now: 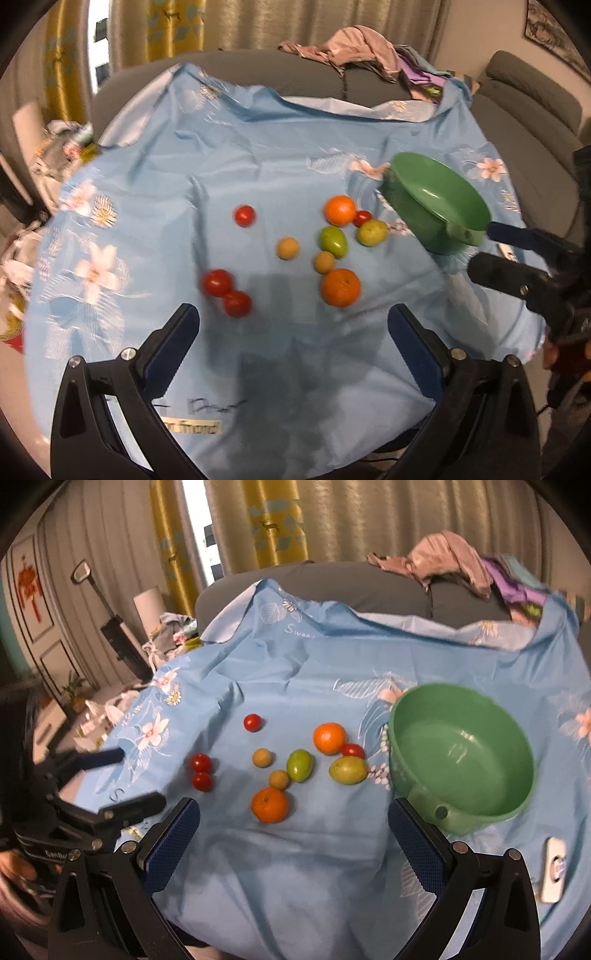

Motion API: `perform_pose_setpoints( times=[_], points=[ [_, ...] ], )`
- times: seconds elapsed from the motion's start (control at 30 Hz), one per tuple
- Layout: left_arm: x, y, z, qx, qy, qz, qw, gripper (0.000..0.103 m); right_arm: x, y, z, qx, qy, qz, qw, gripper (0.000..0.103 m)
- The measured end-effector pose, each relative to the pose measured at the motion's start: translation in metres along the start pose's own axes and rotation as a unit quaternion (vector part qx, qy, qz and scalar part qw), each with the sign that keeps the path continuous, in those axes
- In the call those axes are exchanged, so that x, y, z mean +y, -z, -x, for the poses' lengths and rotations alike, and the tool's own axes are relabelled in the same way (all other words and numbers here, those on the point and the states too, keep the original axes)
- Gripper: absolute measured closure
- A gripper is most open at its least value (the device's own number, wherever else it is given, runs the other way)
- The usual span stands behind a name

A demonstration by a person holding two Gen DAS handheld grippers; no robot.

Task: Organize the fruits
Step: 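Close the left tool around the large mandarin orange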

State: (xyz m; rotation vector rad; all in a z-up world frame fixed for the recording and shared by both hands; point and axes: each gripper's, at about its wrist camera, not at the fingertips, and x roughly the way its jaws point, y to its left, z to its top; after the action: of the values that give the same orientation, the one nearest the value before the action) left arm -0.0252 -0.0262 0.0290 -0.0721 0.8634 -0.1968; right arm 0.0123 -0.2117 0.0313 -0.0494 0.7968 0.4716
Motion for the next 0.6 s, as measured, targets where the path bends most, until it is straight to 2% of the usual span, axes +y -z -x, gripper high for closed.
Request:
perform_pose_setpoints(
  times=[0.1,0.3,0.47,0.6],
  points=[
    [-0.002,0.005,-0.021,0.020,0.017,0.010,0.9996,0.002,-0.011,0.005,-0.010,0.008,-0.021,-0.028,0.999,0.001],
    [-0.014,0.003,-0.043,0.034,0.039,-0.006,0.9986,0.002,-0.026,0.010,-0.026,0.015,-0.054,-0.062,0.997,0.002],
    [-0.021,-0.002,-0.064,0.050,0.046,-0.020,0.9975,0.005,-0.033,0.013,-0.039,0.022,-0.070,-0.076,0.994,0.004],
    [-0.024,-0.007,-0.086,0.064,0.035,-0.030,0.9969,0.010,-0.041,0.016,-0.046,0.028,-0.073,-0.089,0.993,0.005]
  ],
)
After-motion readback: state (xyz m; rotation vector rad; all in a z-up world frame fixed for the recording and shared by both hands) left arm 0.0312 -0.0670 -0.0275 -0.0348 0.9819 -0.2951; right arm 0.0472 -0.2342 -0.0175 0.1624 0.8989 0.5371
